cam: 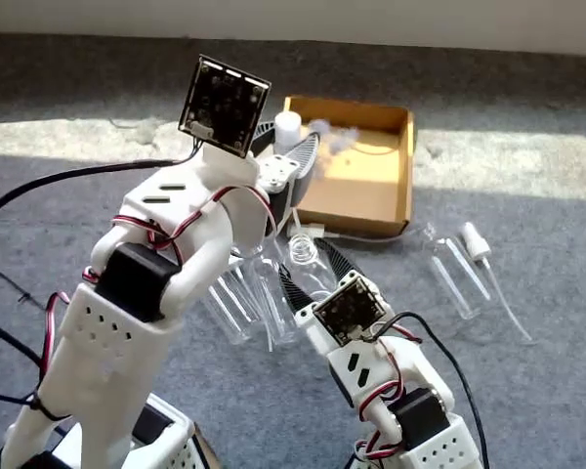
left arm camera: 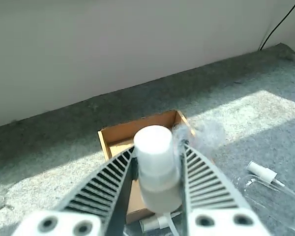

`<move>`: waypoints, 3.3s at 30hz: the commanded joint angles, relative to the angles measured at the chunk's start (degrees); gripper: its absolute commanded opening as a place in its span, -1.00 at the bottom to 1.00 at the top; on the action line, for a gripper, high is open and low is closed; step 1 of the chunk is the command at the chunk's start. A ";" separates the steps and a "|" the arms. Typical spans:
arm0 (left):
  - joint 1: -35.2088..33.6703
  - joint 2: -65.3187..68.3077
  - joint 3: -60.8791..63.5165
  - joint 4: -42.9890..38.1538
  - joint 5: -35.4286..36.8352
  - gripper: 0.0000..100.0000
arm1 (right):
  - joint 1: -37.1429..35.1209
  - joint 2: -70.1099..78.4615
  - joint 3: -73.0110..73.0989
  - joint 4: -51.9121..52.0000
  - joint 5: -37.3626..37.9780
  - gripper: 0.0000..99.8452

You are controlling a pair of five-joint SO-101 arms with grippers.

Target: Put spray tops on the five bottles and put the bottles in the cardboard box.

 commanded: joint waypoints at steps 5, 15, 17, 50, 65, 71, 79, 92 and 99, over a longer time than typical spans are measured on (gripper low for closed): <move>0.04 -1.10 0.04 -2.55 -0.44 -0.85 | -0.66 -0.75 -0.48 -0.22 0.44 -0.99; -2.15 -0.75 -7.78 -2.02 -0.53 -0.85 | -0.66 -0.75 -0.48 -0.22 0.44 -0.99; -2.15 -0.75 -6.55 -2.02 -0.53 -0.85 | -0.66 -0.75 -0.48 -0.22 0.53 -0.99; 7.52 -2.77 17.89 -4.66 4.57 -0.85 | 5.93 -0.75 -1.01 -0.57 -7.56 -0.99; 6.20 -9.10 21.14 -7.47 4.31 -0.68 | 0.31 -0.75 -0.57 -2.51 -9.05 -0.99; 1.89 -8.84 10.86 -6.86 0.79 -0.56 | 0.40 -0.75 -0.57 -2.59 -7.30 -0.99; -0.92 -8.84 11.03 0.26 -0.09 -0.56 | 0.40 -0.75 -0.57 -2.59 -7.47 -0.99; -0.57 -9.36 26.95 -6.51 -0.18 -0.56 | 0.57 -0.75 -0.48 -2.51 -7.47 -0.99; -0.48 -9.36 17.63 -0.09 -0.18 -0.56 | 0.66 -0.75 -0.48 -2.51 -7.21 -0.99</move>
